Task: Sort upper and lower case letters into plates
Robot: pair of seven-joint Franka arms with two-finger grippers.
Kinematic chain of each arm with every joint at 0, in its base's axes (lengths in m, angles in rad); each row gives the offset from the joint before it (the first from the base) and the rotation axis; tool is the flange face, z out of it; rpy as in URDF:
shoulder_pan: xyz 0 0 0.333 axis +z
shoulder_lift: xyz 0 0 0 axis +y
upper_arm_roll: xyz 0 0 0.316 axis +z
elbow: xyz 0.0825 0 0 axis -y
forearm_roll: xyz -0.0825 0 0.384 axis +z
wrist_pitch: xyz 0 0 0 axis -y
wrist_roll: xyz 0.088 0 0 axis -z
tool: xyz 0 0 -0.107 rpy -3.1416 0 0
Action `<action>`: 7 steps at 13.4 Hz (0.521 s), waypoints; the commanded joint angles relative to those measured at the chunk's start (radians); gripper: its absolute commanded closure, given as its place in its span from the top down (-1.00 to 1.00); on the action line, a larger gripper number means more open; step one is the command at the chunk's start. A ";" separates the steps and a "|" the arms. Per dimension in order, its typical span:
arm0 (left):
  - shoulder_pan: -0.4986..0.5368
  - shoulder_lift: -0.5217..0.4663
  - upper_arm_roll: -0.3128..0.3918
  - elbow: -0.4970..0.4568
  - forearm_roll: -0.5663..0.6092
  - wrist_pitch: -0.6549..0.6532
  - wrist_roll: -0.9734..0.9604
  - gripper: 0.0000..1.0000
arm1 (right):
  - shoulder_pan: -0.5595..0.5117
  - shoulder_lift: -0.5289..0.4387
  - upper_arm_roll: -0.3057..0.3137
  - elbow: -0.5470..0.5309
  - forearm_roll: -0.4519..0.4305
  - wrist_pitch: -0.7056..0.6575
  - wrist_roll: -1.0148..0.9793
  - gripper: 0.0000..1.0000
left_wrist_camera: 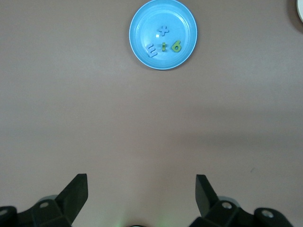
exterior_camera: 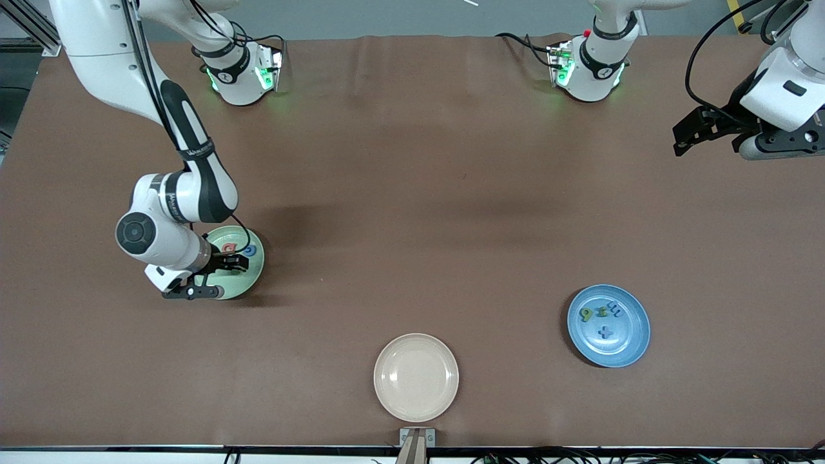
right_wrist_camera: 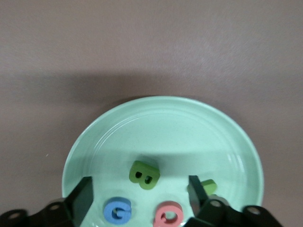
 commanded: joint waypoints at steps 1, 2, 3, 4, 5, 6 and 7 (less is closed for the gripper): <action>-0.003 -0.015 -0.011 -0.001 -0.003 -0.011 0.013 1.00 | -0.045 -0.080 -0.003 0.102 -0.025 -0.207 -0.073 1.00; -0.002 -0.013 -0.021 0.001 0.001 -0.011 0.007 1.00 | -0.048 -0.092 -0.024 0.154 -0.061 -0.293 -0.090 1.00; 0.001 -0.015 -0.024 0.001 0.003 -0.011 0.004 1.00 | -0.051 -0.104 -0.038 0.213 -0.092 -0.374 -0.093 1.00; 0.001 -0.013 -0.024 0.001 0.003 -0.011 0.004 1.00 | -0.059 -0.112 -0.048 0.260 -0.097 -0.440 -0.095 1.00; 0.005 -0.013 -0.024 0.001 0.003 -0.012 0.005 1.00 | -0.071 -0.121 -0.051 0.309 -0.095 -0.508 -0.093 1.00; 0.006 -0.015 -0.024 0.001 0.001 -0.012 0.011 1.00 | -0.076 -0.127 -0.051 0.360 -0.095 -0.571 -0.087 1.00; 0.008 -0.013 -0.023 0.001 0.001 -0.018 0.017 1.00 | -0.083 -0.126 -0.051 0.417 -0.097 -0.625 -0.089 1.00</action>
